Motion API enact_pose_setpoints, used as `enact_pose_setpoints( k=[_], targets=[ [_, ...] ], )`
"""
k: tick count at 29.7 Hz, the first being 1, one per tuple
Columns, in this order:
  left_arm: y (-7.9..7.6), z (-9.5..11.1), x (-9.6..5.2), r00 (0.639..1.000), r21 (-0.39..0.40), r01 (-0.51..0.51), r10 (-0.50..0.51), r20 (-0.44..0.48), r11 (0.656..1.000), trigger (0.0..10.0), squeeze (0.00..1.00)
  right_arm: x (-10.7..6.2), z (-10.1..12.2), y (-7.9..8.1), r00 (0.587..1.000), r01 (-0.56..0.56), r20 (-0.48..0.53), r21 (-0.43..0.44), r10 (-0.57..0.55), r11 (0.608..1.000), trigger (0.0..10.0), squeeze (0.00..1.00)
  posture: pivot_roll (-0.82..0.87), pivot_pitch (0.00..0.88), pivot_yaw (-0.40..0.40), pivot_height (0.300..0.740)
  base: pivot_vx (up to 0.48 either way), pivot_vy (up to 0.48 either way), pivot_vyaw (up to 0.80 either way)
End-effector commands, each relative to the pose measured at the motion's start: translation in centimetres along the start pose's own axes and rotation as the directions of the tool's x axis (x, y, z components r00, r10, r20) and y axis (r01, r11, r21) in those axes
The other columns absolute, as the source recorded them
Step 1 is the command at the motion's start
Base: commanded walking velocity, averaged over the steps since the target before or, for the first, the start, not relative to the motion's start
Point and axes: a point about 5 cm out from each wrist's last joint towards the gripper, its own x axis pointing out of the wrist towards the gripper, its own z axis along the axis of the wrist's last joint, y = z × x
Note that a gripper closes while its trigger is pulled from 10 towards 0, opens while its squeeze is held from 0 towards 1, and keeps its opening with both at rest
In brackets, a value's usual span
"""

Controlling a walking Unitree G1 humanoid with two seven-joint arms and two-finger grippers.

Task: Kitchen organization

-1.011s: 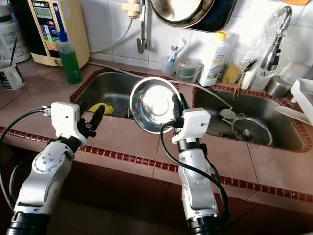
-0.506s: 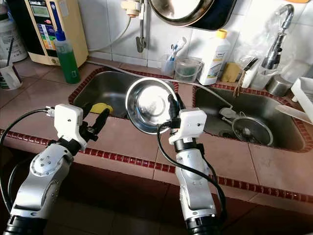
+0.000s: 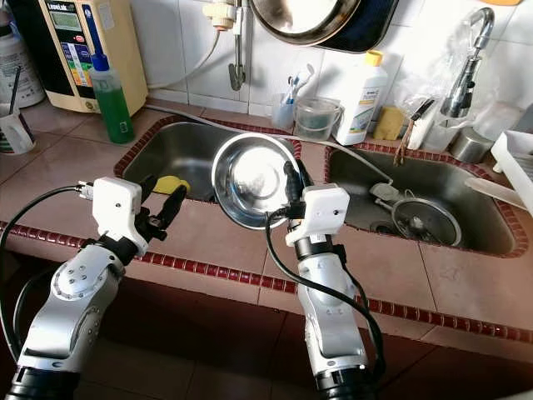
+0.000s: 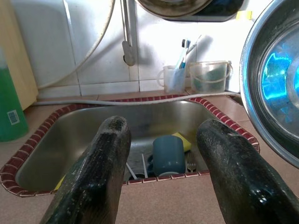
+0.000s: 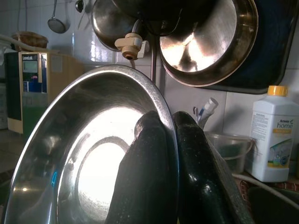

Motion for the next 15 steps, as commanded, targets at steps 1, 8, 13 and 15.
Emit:
enact_pose_setpoints(
  k=[1,8,13,15],
  targets=[
    [-0.26,0.46,0.09,1.0,0.016,0.011,-0.011,0.01,1.0,10.0,0.0,0.18,0.39,-0.06,1.0,0.007,0.015,0.006,-0.007,1.0,10.0,0.0,-0.12,0.0,-0.051,0.732,0.27,0.0,0.0],
    [-0.29,0.58,0.21,1.0,0.02,0.013,-0.013,0.015,1.0,10.0,0.0,0.25,0.42,-0.05,1.0,0.007,0.017,0.006,-0.007,1.0,10.0,0.0,-0.12,0.0,-0.05,0.732,0.287,0.0,0.0],
    [-0.31,0.66,0.29,1.0,0.021,0.015,-0.016,0.017,1.0,10.0,0.0,0.28,0.42,0.0,1.0,0.006,0.016,0.008,-0.006,1.0,10.0,0.0,-0.12,0.0,-0.05,0.732,0.329,0.0,0.0],
    [-0.33,0.67,0.28,1.0,0.021,0.016,-0.016,0.017,1.0,10.0,0.0,0.26,0.42,0.0,1.0,0.006,0.016,0.009,-0.006,1.0,10.0,0.0,-0.12,0.0,-0.049,0.732,0.33,0.0,0.0]
  ],
)
